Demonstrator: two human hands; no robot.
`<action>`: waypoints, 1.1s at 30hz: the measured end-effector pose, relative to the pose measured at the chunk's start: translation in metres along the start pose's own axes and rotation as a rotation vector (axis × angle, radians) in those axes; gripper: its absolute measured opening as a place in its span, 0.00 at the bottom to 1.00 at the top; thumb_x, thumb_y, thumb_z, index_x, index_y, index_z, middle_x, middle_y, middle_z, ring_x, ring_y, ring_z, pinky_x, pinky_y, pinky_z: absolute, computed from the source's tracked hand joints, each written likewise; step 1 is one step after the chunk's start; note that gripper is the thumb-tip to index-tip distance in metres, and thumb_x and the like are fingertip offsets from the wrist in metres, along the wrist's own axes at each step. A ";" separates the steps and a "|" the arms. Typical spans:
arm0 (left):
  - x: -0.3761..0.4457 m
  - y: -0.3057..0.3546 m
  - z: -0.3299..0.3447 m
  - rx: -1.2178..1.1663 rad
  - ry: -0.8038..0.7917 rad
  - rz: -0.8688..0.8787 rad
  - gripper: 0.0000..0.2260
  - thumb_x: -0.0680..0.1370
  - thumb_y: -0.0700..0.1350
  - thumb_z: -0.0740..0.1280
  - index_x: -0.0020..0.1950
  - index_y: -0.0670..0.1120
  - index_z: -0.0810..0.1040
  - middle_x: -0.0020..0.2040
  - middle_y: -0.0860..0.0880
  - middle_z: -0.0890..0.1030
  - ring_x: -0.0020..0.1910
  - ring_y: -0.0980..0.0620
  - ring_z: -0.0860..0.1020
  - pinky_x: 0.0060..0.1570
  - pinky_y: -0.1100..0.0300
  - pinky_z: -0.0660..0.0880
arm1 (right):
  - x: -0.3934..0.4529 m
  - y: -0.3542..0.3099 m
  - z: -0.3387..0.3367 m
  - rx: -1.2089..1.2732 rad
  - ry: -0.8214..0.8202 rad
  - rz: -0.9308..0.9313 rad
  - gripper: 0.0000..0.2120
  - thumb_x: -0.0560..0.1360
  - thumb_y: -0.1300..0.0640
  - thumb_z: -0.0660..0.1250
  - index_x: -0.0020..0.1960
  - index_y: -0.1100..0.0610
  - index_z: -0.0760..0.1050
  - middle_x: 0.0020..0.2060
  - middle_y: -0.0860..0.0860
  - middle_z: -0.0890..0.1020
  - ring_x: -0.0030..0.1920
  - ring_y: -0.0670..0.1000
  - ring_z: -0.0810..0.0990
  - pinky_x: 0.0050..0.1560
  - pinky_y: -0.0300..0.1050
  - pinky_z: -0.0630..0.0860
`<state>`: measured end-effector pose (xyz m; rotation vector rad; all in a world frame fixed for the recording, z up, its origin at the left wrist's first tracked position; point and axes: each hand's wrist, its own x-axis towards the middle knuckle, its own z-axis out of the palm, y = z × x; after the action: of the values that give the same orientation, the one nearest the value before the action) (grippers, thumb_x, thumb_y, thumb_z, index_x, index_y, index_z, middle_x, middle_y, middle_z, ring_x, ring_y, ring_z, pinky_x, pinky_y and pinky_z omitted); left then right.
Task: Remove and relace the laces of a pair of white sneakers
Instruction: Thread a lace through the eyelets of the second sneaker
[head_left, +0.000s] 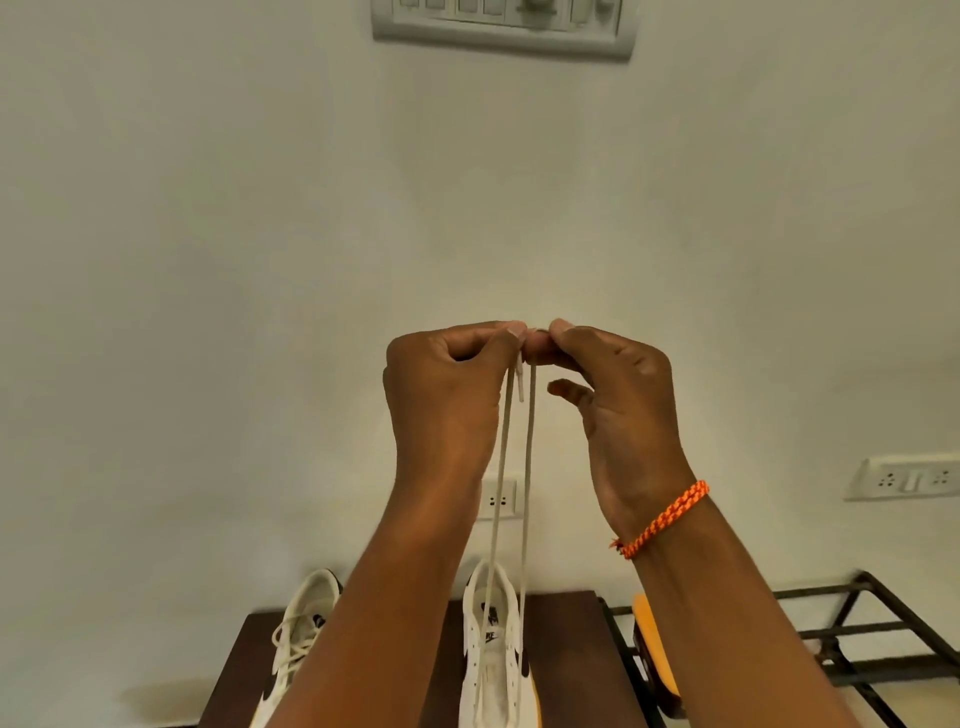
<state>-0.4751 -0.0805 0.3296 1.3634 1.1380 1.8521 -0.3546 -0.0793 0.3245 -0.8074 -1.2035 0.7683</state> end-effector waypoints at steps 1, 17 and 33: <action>0.002 0.002 0.001 0.006 0.023 0.013 0.05 0.80 0.50 0.74 0.46 0.54 0.89 0.41 0.57 0.88 0.46 0.57 0.87 0.58 0.56 0.82 | 0.001 -0.002 0.001 0.031 0.003 -0.021 0.13 0.83 0.58 0.65 0.46 0.56 0.87 0.46 0.53 0.89 0.54 0.53 0.87 0.58 0.56 0.80; 0.017 0.000 0.008 -0.040 0.158 0.145 0.10 0.75 0.43 0.80 0.53 0.48 0.83 0.43 0.52 0.88 0.41 0.56 0.87 0.47 0.58 0.86 | 0.013 -0.001 0.018 -0.037 0.197 -0.255 0.05 0.76 0.63 0.76 0.51 0.60 0.83 0.40 0.53 0.87 0.42 0.53 0.88 0.46 0.48 0.86; 0.025 0.004 0.008 -0.113 0.156 0.164 0.10 0.75 0.45 0.79 0.54 0.53 0.84 0.43 0.55 0.88 0.43 0.56 0.87 0.45 0.66 0.83 | 0.024 -0.001 0.036 -0.178 0.208 -0.258 0.03 0.80 0.57 0.73 0.50 0.54 0.86 0.41 0.46 0.87 0.43 0.49 0.87 0.41 0.41 0.85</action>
<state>-0.4755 -0.0598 0.3458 1.3009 1.0047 2.1377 -0.3856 -0.0548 0.3434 -0.8353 -1.1706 0.3604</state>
